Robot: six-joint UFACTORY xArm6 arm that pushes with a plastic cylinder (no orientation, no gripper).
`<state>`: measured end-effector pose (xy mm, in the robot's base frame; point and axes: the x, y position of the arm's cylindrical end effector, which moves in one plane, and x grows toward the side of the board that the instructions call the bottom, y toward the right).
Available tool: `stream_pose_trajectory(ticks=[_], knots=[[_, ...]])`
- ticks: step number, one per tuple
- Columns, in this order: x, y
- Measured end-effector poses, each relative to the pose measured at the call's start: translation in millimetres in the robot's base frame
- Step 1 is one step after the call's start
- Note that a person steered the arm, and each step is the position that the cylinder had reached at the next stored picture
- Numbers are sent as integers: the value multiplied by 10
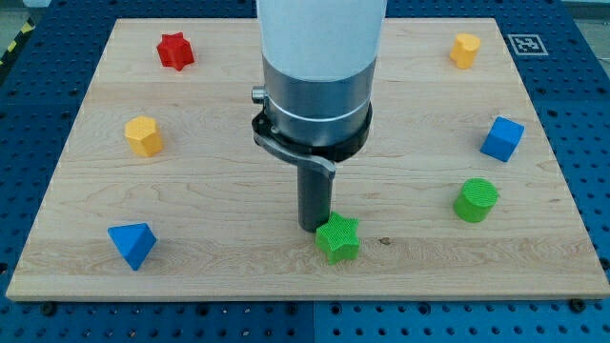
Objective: Slightly push the green blocks downwards
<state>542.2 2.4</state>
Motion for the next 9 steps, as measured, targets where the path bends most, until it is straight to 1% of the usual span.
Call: stream_pose_trajectory(ticks=[1,2,3,4,5,6,7,8,9], knots=[[-399,87],[-473,702],[-377,1305],[-98,1748],[-1,1930],[-189,1910],[-349,2180],[-325,2395],[1,2401]])
